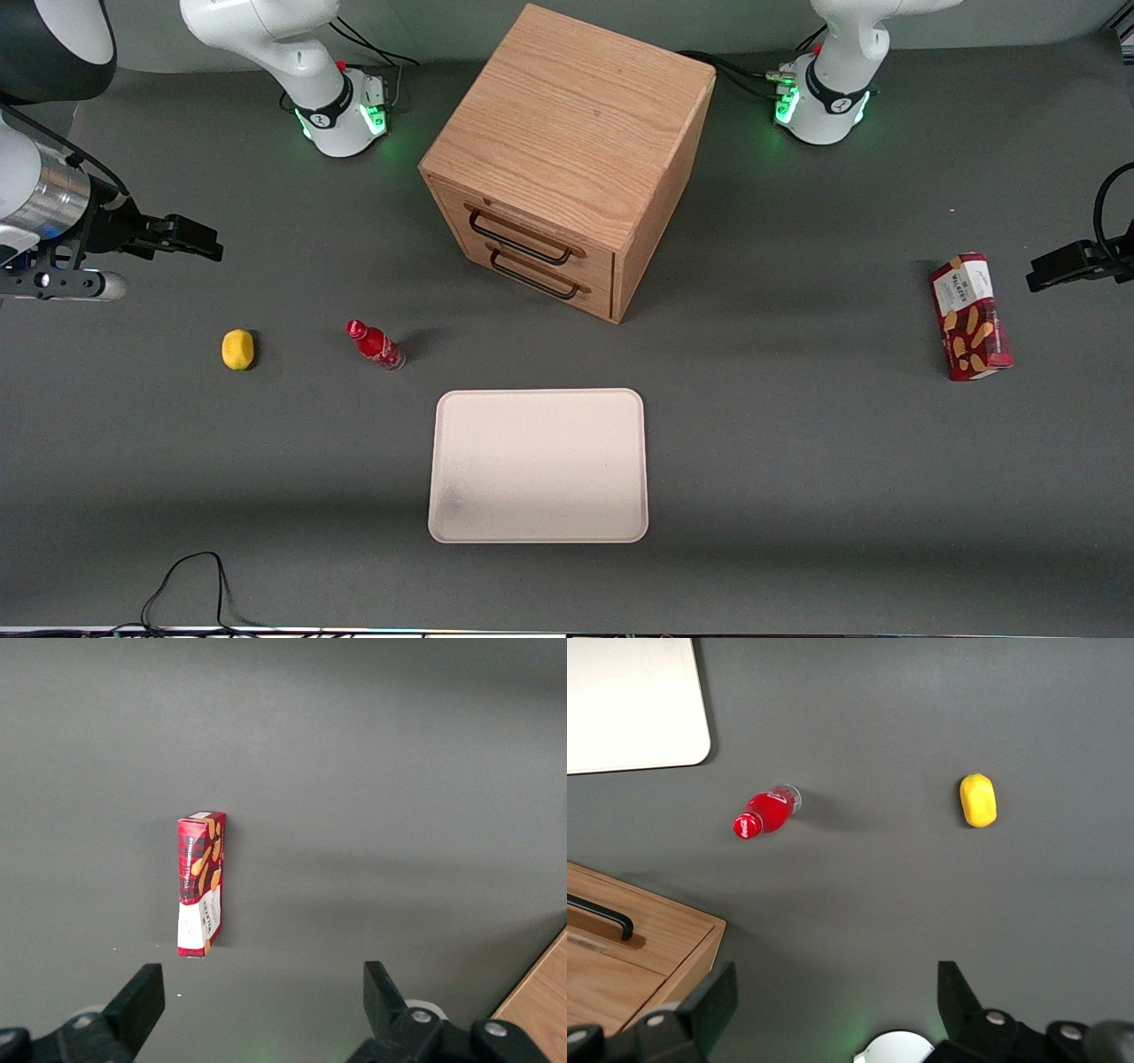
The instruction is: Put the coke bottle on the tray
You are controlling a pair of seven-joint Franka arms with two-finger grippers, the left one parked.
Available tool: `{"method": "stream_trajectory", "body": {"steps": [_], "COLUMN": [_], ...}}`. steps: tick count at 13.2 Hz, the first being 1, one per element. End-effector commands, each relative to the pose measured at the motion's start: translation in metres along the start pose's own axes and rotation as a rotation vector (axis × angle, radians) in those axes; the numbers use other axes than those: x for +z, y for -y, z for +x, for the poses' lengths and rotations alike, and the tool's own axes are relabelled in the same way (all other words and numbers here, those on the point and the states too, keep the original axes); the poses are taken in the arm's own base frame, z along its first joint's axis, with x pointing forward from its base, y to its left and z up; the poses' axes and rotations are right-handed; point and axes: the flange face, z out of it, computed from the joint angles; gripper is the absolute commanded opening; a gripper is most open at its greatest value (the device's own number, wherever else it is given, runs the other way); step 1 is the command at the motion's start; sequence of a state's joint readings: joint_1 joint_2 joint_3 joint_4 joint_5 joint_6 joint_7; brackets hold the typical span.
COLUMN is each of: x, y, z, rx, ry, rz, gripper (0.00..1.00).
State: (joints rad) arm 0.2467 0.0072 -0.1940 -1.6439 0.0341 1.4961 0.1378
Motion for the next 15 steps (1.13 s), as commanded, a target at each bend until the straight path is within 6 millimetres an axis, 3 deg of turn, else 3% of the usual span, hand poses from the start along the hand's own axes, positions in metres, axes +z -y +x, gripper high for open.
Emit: {"method": "stream_trajectory", "body": {"steps": [1, 12, 15], "x": [-0.008, -0.015, -0.020], "y": [-0.001, 0.002, 0.017], "z": [0.000, 0.003, 0.003], "rx": [0.000, -0.013, -0.029], "ry": [0.017, 0.019, 0.005], "rz": [-0.004, -0.005, -0.020], "gripper": [1.00, 1.00, 1.00]}}
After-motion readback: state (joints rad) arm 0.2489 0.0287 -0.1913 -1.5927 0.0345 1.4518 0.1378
